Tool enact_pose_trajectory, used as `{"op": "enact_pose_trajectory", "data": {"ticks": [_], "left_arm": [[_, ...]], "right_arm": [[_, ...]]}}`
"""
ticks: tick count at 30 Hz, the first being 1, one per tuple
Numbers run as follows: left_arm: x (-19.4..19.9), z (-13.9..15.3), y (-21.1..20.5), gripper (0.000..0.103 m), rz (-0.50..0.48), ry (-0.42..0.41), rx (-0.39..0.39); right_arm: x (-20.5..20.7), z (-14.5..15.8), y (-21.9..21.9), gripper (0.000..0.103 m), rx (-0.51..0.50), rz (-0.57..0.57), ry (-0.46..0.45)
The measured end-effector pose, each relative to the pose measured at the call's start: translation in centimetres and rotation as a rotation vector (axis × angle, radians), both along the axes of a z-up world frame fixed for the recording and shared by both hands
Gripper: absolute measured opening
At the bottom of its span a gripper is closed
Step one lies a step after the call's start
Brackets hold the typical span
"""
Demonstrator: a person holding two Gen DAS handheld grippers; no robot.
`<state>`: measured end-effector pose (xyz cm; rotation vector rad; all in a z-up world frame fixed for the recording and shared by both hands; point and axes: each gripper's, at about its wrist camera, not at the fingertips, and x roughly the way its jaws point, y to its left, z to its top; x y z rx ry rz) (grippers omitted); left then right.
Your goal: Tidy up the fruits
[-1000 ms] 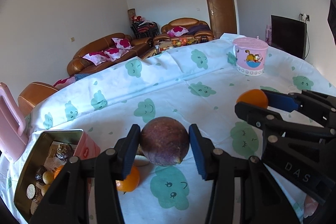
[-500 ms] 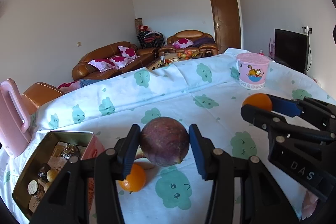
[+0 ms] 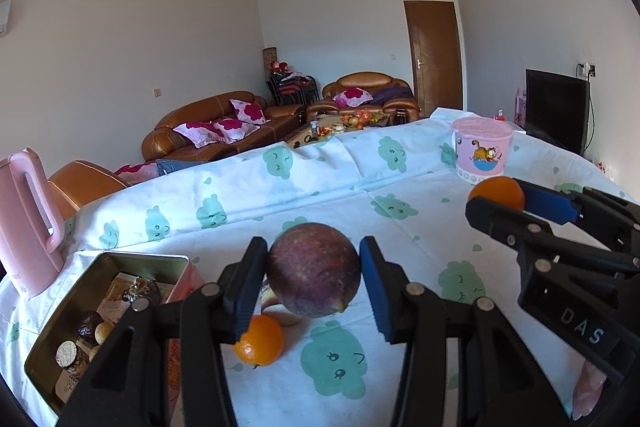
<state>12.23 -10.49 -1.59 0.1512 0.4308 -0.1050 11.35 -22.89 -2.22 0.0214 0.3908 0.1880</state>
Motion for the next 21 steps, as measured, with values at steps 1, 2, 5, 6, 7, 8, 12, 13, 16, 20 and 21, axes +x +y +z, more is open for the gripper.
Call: {"op": "enact_pose_trajectory", "data": {"ticks": [1, 2, 5, 6, 7, 8, 12, 13, 16, 20, 21], "left_arm": [[-0.1, 0.0, 0.0, 0.049, 0.001, -0.003, -0.001], [-0.1, 0.0, 0.1, 0.049, 0.003, -0.005, -0.002], [-0.3, 0.1, 0.2, 0.049, 0.007, -0.012, -0.004], [-0.3, 0.1, 0.2, 0.049, 0.009, -0.015, -0.004], [-0.4, 0.1, 0.2, 0.049, 0.010, -0.017, -0.004], [-0.4, 0.2, 0.2, 0.049, 0.010, -0.019, -0.004], [-0.7, 0.2, 0.3, 0.049, 0.011, -0.034, -0.010], [-0.7, 0.3, 0.3, 0.049, 0.012, -0.038, -0.011], [-1.0, 0.4, 0.5, 0.049, 0.015, -0.052, -0.017], [-1.3, 0.5, 0.6, 0.049, 0.022, -0.069, -0.021], [-1.3, 0.5, 0.7, 0.049, 0.024, -0.072, -0.021]], "right_arm": [[-0.1, 0.0, 0.0, 0.041, 0.000, 0.000, -0.004], [-0.1, 0.0, 0.0, 0.041, -0.001, 0.000, -0.008], [-0.3, 0.1, 0.0, 0.041, -0.001, 0.001, -0.021], [-0.4, 0.1, 0.0, 0.041, -0.002, 0.002, -0.025], [-0.5, 0.1, 0.0, 0.041, -0.002, 0.002, -0.029], [-0.6, 0.2, 0.0, 0.041, -0.003, 0.001, -0.034], [-0.9, 0.2, 0.0, 0.041, -0.004, 0.001, -0.047], [-0.9, 0.2, 0.0, 0.041, -0.003, 0.001, -0.051], [-1.1, 0.3, 0.0, 0.041, -0.004, 0.001, -0.063], [-1.4, 0.4, 0.1, 0.041, -0.007, 0.002, -0.080], [-1.5, 0.4, 0.1, 0.041, -0.008, 0.001, -0.083]]}}
